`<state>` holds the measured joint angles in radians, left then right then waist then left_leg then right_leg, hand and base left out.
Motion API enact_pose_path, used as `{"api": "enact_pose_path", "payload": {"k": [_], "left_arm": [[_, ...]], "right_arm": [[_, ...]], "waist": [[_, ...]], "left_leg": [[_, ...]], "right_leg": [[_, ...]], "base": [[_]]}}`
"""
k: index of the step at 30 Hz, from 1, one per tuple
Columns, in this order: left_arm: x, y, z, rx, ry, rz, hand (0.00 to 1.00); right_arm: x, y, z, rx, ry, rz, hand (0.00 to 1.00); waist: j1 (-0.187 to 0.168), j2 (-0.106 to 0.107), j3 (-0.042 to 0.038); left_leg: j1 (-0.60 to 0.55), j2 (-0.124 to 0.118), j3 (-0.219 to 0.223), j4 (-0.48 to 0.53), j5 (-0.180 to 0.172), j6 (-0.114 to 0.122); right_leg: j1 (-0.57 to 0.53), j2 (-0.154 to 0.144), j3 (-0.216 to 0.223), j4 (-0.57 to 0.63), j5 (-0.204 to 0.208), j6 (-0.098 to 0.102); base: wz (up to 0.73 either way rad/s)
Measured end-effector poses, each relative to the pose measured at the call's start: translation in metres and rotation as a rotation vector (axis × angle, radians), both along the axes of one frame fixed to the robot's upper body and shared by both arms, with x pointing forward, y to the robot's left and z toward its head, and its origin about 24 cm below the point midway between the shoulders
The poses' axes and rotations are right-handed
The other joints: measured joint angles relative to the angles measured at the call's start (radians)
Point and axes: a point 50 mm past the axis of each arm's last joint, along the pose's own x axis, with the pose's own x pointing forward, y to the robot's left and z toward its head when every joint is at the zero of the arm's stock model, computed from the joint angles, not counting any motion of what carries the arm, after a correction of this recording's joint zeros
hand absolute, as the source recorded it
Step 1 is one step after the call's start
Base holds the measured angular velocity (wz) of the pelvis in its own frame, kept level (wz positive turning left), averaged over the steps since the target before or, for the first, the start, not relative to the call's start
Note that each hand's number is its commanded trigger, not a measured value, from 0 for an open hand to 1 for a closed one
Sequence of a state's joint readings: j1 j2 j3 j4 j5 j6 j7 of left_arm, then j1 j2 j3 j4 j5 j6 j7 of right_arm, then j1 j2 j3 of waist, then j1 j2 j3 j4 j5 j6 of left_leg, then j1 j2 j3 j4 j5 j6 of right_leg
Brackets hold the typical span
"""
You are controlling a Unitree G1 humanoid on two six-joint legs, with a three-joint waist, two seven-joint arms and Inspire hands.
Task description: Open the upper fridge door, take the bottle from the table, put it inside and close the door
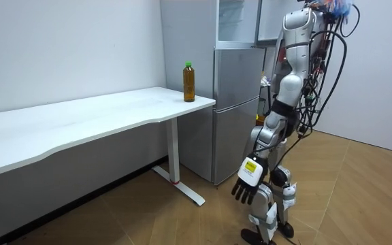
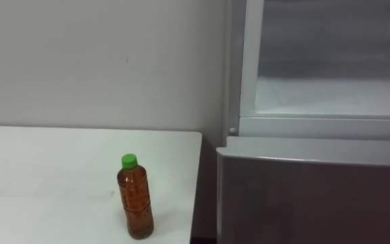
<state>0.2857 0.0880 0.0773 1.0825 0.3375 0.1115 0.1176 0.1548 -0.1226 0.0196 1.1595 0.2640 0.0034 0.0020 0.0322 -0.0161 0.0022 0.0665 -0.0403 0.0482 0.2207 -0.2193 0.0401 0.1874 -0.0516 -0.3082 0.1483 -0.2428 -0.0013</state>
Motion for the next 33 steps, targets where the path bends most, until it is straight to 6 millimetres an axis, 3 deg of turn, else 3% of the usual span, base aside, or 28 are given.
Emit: {"api": "enact_pose_path", "payload": {"k": [7,16,18,24,29,31,33], "left_arm": [[0.0,0.0,0.0,-0.005,-0.006,0.022,0.0],[0.002,-0.001,0.0,-0.054,-0.009,0.02,0.0],[0.008,0.001,0.0,-0.06,-0.028,0.023,0.0],[0.017,0.01,0.003,-0.04,-0.061,0.025,0.0],[0.022,0.017,0.005,-0.024,-0.073,0.02,0.0],[0.022,0.019,0.005,-0.023,-0.072,0.019,0.0],[0.022,0.019,0.006,-0.026,-0.07,0.016,0.0]], "right_arm": [[0.015,0.001,0.002,0.002,-0.041,0.046,0.0],[0.061,0.006,0.021,-0.003,-0.248,0.193,0.0],[0.084,0.012,0.038,-0.024,-0.364,0.313,0.0],[0.123,0.026,0.074,-0.007,-0.578,0.48,0.0],[0.137,0.032,0.095,-0.005,-0.679,0.518,0.0],[0.14,0.035,0.1,0.001,-0.695,0.531,0.0],[0.143,0.037,0.106,0.012,-0.722,0.556,0.0]], "waist": [[0.004,-0.003,-0.0014],[0.003,-0.003,-0.0021],[0.003,-0.01,-0.0073],[0.001,-0.018,-0.0066],[0.007,-0.025,-0.0082],[0.006,-0.029,-0.003],[0.008,-0.035,-0.0026]], "left_leg": [[-0.008,-0.005,-0.007,0.001,0.0,0.001],[-0.008,-0.004,0.002,0.016,-0.004,0.006],[-0.027,-0.002,0.004,0.019,-0.004,0.006],[-0.027,-0.003,0.005,0.017,-0.004,0.007],[-0.039,-0.003,0.008,0.018,-0.004,0.007],[-0.04,-0.002,0.008,0.017,-0.004,0.007],[-0.047,0.0,0.012,0.017,-0.004,0.008]], "right_leg": [[-0.006,-0.002,0.001,0.001,-0.001,0.002],[0.001,-0.003,0.001,-0.006,-0.002,0.004],[-0.021,-0.003,0.005,0.005,-0.002,0.004],[-0.018,-0.003,0.006,0.009,0.003,0.004],[-0.031,-0.003,0.01,0.014,0.003,0.004],[-0.038,-0.004,0.012,0.02,0.003,0.004],[-0.051,-0.003,0.023,0.026,0.003,0.004]], "base": [[0.02],[0.01],[0.0],[-0.01],[-0.02],[-0.06],[-0.11]]}}
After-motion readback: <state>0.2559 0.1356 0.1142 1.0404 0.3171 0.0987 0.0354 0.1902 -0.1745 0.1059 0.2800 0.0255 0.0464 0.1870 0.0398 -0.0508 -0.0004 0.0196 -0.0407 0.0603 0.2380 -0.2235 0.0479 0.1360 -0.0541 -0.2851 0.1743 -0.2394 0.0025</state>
